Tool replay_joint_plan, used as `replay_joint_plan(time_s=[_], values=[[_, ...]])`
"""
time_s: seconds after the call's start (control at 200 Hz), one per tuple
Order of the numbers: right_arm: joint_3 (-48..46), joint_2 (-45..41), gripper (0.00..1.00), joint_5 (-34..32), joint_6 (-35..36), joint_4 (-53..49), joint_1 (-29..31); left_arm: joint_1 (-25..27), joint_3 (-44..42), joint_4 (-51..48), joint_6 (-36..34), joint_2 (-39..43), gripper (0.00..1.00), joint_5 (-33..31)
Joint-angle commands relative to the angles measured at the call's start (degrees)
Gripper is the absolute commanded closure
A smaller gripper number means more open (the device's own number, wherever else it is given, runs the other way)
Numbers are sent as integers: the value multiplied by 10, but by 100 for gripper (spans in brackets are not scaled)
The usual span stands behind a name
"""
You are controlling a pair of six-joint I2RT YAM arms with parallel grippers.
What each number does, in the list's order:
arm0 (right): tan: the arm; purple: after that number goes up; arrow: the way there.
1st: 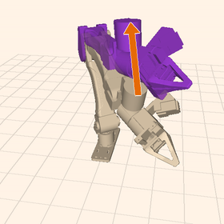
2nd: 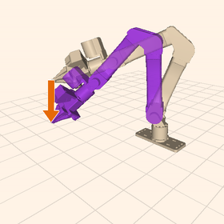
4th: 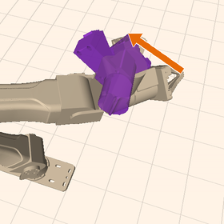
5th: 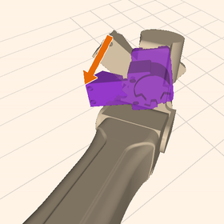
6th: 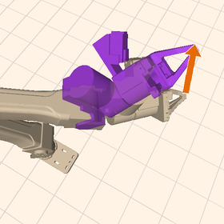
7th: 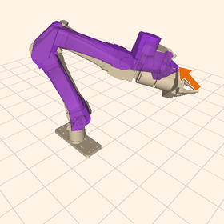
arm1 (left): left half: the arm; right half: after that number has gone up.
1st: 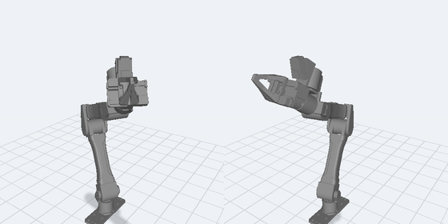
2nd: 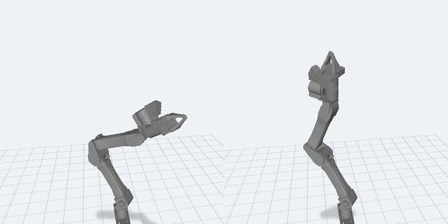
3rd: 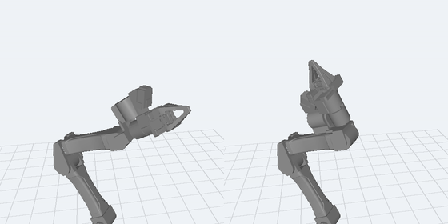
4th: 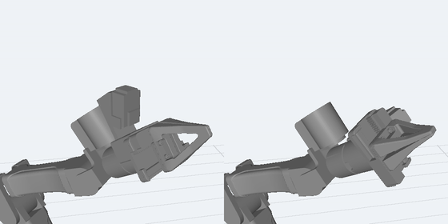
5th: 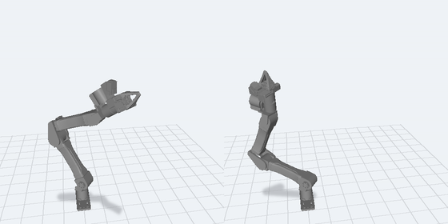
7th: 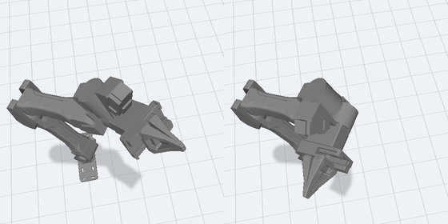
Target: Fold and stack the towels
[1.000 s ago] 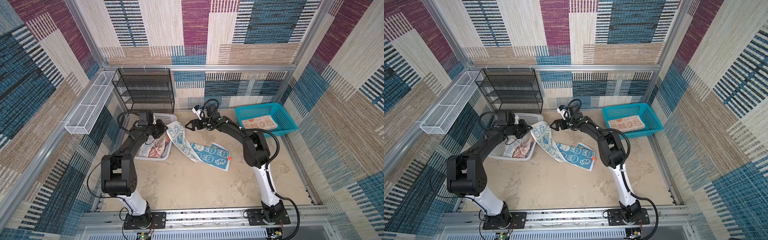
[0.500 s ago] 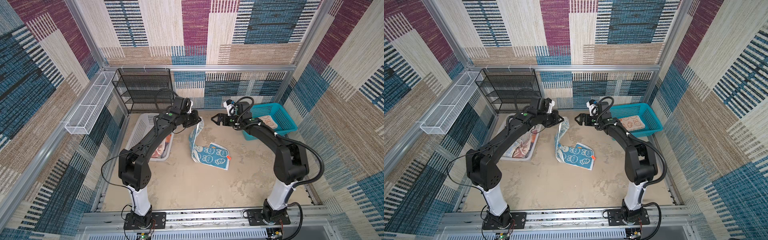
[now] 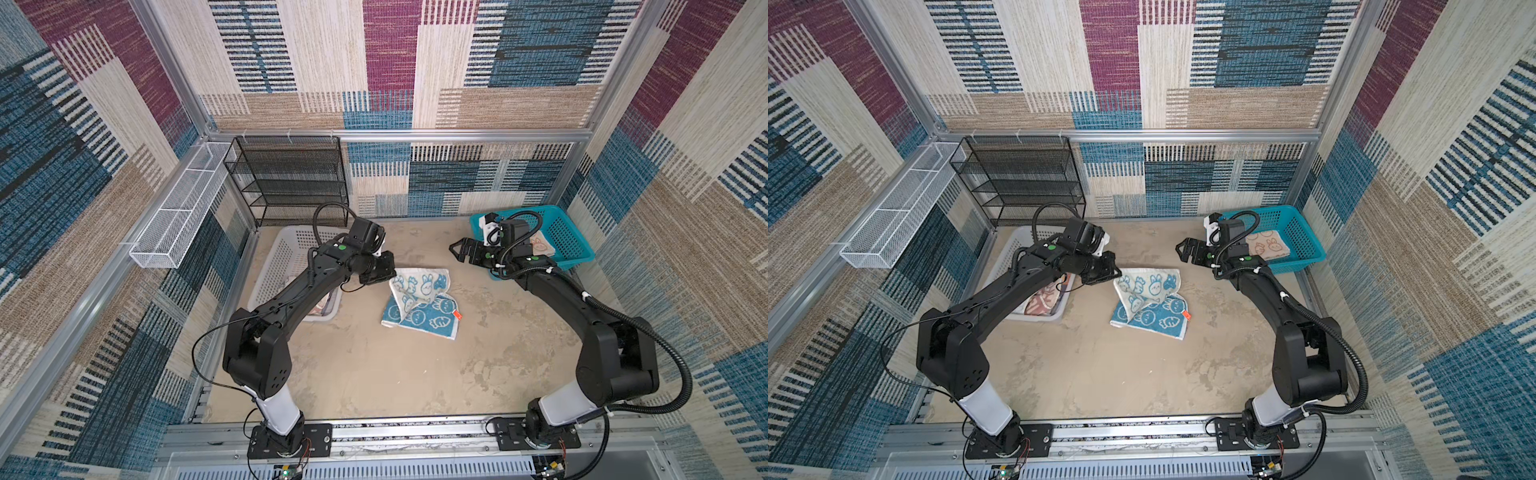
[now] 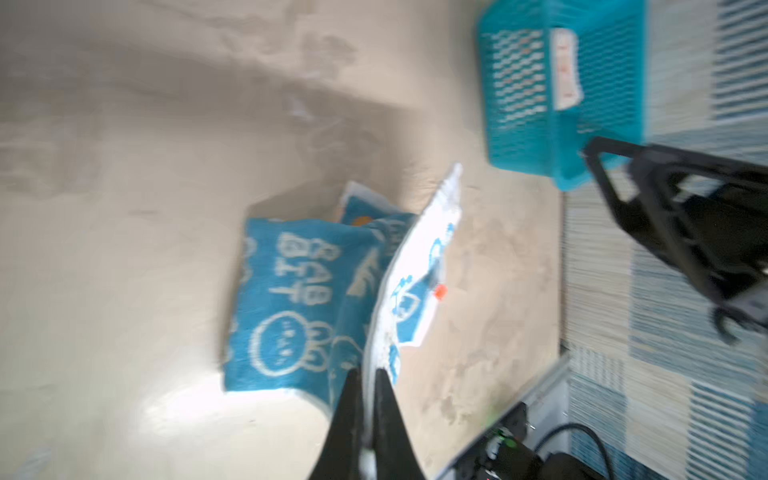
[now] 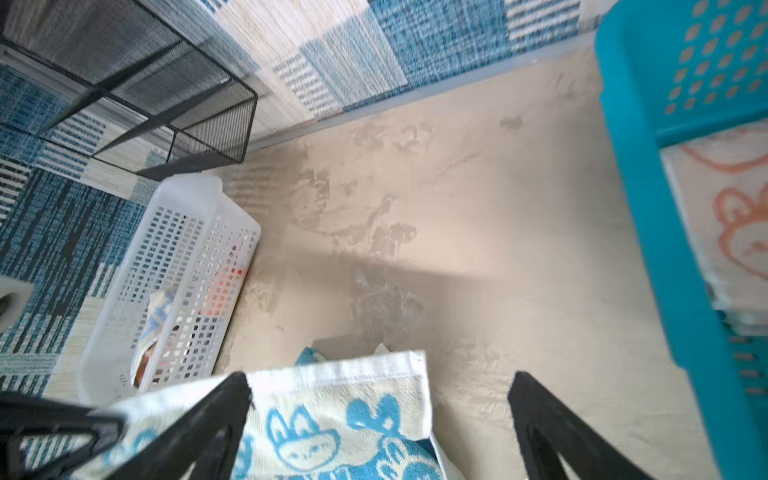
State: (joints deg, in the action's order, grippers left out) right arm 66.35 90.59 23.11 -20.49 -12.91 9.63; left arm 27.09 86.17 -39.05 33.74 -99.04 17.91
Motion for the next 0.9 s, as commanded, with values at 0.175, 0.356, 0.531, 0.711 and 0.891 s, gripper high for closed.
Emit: replay_joint_plan(time_s=[0.175, 0.356, 0.531, 0.711, 0.891], values=[[12, 110, 1, 40, 26, 57, 50, -26, 24, -88, -93, -72, 100, -46], [60, 188, 1, 57, 45, 52, 52, -26, 28, -99, -104, -101, 100, -53], [146, 269, 4, 79, 77, -6, 56, -26, 25, -96, -103, -112, 100, -46], [145, 287, 11, 88, 76, -21, 64, -28, 30, -94, -104, -113, 100, -49], [111, 283, 26, 111, 64, -8, 79, -29, 30, -87, -100, -118, 100, -43]])
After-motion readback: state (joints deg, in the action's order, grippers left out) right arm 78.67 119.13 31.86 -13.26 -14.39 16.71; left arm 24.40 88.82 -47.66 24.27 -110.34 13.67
